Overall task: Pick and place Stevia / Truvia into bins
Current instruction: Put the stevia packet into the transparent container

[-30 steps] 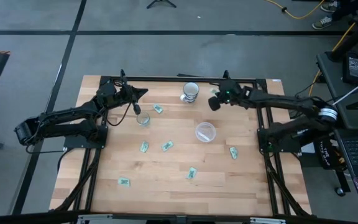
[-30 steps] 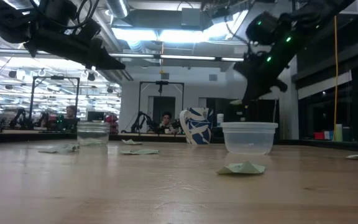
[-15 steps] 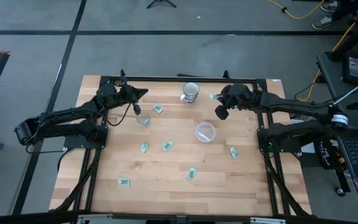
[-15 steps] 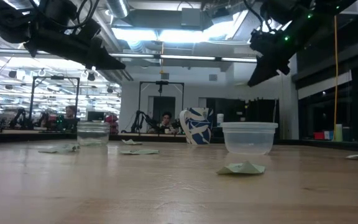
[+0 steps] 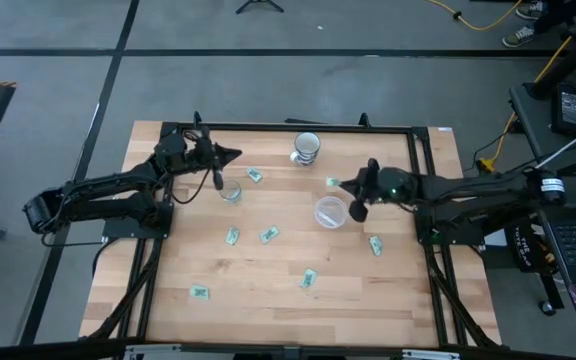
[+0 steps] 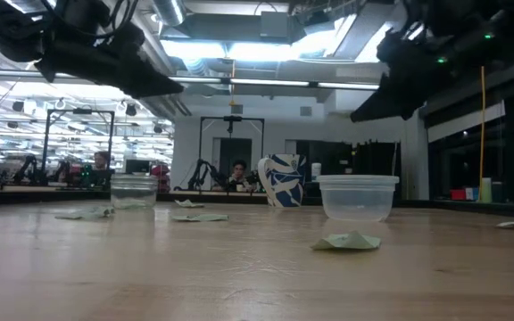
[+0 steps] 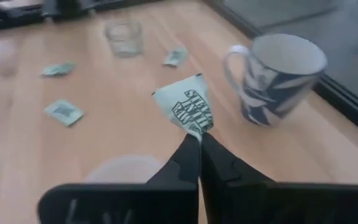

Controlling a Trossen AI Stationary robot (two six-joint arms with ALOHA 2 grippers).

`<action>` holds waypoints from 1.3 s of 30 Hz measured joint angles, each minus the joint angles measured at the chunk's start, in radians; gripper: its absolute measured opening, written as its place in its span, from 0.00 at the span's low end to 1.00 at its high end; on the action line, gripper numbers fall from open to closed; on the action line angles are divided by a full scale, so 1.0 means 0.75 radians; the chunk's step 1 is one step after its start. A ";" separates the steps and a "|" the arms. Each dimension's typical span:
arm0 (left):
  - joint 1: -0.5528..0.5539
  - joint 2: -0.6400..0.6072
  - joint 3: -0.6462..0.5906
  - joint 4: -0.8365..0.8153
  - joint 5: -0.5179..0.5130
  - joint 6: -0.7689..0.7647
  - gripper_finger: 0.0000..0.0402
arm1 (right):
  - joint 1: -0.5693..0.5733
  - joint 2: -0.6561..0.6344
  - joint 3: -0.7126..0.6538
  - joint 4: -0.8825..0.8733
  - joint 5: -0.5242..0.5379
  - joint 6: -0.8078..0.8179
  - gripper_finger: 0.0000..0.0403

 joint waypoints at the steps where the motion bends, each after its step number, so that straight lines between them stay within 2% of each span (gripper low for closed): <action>1: 0.000 0.000 0.000 0.006 0.015 0.000 0.01 | 0.020 -0.012 -0.016 0.014 0.000 -0.004 0.00; 7: -0.043 0.000 0.000 0.015 0.035 0.001 0.01 | 0.105 -0.068 -0.098 0.169 0.000 -0.104 0.00; 19: -0.128 0.000 0.000 0.015 0.030 0.005 0.02 | 0.179 -0.049 -0.105 0.369 -0.001 -0.264 0.00; 25: -0.130 -0.001 0.000 0.035 0.025 0.005 0.02 | 0.180 -0.049 -0.105 0.370 -0.008 -0.279 0.00; 30: -0.130 -0.001 0.000 0.034 0.012 0.005 0.02 | 0.180 -0.049 -0.105 0.361 -0.096 -0.278 0.00; 39: -0.130 -0.001 0.000 0.033 0.012 0.005 0.02 | 0.180 -0.049 -0.092 0.297 -0.098 -0.207 0.00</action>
